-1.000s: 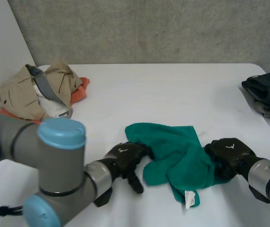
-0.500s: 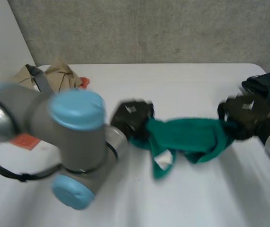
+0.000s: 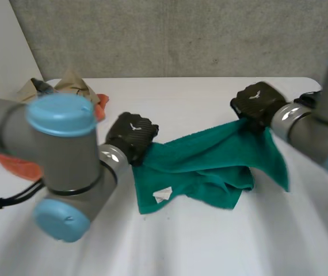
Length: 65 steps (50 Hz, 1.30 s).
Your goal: Fold the laundry.
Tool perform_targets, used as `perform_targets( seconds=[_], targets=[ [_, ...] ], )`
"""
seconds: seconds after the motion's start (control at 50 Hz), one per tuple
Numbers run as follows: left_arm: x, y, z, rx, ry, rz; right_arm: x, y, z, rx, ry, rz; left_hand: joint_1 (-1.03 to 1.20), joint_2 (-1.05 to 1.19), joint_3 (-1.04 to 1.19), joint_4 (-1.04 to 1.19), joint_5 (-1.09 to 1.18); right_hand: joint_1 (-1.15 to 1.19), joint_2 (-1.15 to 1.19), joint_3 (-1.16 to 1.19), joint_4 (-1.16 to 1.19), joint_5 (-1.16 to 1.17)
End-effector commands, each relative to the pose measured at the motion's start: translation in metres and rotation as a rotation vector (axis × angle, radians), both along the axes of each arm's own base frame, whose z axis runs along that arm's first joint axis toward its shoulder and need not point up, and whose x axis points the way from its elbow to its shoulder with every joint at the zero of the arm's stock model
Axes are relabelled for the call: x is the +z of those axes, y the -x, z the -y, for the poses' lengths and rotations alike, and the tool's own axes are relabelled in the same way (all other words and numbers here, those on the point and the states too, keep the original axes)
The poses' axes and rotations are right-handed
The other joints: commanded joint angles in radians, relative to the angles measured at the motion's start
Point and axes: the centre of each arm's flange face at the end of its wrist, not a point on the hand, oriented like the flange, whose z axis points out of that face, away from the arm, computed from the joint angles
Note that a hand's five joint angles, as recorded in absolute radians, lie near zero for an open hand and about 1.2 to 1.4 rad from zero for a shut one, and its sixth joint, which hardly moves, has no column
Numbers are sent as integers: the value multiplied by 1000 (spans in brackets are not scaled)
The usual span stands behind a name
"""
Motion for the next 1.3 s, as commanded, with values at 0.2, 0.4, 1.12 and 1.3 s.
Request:
perform_targets(
  seconds=[0.2,0.4,1.12,1.3],
  targets=[
    [14,21,29,-2,259,-65,-12,1,26,-168,199,75,-906,-1018,-1016,-1022,-986,-911,-995,-1014,-1023,-1006],
    [51,-35,5,95,185,-208,0,42,-14,-284,-129,175,-900,-1012,-1010,-1016,-980,-902,-985,-1004,-1013,-996],
    [-3,-93,-3,279,-232,-383,-81,35,42,-166,-220,415,-882,-994,-992,-998,-963,-484,-567,-586,-595,-579],
    [0,-92,0,275,-216,-393,-99,33,49,-149,-199,337,-885,-997,-995,-1001,-965,-344,-427,-446,-455,-439]
  ],
)
